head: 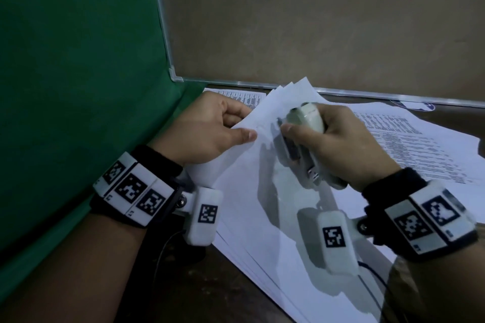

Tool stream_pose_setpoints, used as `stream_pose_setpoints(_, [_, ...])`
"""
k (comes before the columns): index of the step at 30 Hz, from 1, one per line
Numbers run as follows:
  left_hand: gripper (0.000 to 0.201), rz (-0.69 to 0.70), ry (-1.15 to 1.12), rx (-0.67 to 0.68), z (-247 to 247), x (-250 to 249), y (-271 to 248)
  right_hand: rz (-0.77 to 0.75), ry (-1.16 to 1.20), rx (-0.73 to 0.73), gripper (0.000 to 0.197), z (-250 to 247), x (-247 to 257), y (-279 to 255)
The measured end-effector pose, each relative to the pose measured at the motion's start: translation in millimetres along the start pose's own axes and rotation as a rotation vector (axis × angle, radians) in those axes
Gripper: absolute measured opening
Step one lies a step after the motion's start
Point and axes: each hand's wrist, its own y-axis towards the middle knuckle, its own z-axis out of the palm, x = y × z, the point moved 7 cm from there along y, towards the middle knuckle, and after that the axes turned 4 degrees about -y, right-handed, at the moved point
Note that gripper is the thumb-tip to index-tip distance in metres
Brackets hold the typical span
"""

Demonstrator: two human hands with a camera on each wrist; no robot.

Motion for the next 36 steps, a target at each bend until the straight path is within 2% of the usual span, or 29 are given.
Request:
stream_pose_setpoints(3, [0.015, 0.032, 0.001, 0.014, 6.0, -1.8, -0.3, -0.054, -0.178, 0.008, 0.029, 13.4, 3.6, -0.3])
stream_pose_setpoints(7, [0.015, 0.053, 0.007, 0.004, 6.7, -4.7, -1.9, -0.090, -0.296, -0.029, 0.031, 13.6, 5.6, 0.5])
stream_pose_setpoints(17, [0.017, 0.060, -0.030, 0.005, 9.6, -4.2, -1.6, -0.096, -0.271, -0.083, 0.033, 12.3, 5.3, 0.8])
stream_pose_setpoints(29, [0.016, 0.048, -0.173, 0.070, 10.7, -3.7, -2.0, -0.037, 0.086, 0.032, 0.027, 17.8, 4.4, -0.7])
stream_pose_setpoints(36, [0.020, 0.038, -0.120, 0.050, 3.4, 1.6, 1.6, -0.043, 0.250, 0.097, 0.024, 16.8, 6.5, -3.8])
